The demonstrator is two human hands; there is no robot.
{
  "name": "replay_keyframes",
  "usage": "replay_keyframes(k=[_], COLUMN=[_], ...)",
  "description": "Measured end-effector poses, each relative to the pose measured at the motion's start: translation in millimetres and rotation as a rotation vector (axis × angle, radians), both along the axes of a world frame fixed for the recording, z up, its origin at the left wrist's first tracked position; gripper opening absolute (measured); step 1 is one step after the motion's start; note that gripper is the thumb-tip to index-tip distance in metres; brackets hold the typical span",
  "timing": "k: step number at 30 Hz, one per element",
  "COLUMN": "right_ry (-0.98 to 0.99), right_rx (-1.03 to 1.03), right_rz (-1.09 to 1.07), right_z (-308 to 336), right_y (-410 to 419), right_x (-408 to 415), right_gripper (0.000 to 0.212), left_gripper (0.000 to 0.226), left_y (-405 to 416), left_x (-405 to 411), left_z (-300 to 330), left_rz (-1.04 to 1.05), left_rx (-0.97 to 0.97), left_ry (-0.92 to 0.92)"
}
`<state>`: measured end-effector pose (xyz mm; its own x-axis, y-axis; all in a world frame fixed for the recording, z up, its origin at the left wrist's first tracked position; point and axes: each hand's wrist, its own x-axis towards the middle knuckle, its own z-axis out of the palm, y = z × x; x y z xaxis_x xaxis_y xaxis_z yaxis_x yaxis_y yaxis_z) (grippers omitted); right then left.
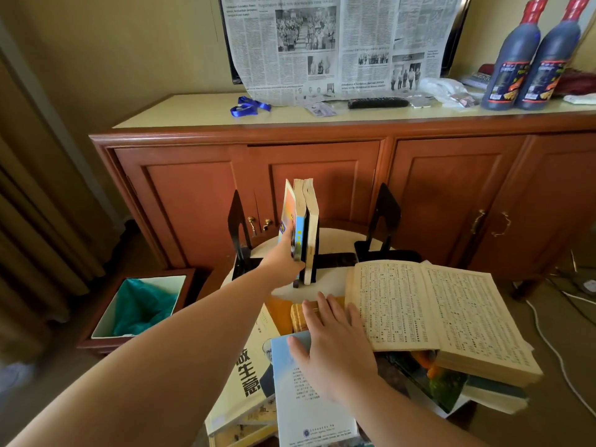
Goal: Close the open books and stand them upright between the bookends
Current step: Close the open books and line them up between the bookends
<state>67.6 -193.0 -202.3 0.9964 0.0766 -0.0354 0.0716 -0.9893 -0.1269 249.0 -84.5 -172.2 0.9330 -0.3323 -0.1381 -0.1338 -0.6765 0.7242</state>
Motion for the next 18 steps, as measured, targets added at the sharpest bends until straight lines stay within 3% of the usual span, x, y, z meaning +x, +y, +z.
replay_keyframes(k=[5,11,18], right_ry=[0.001,0.004,0.018], right_rx=[0.019,0.010,0.033], right_rz=[-0.004,-0.010,-0.025], right_z=[-2,-1,-3], right_y=[0,-1,-2], right_x=[1,-1,1], right_gripper=[0.082,0.081,0.081], left_gripper=[0.126,0.093,0.067], left_y=[6,13,30], left_x=[5,2,-13], left_z=[3,11,27], left_rz=[-0.068,0.118,0.173], left_rx=[-0.008,-0.059,-0.124], left_ry=[0.075,0.018,-0.062])
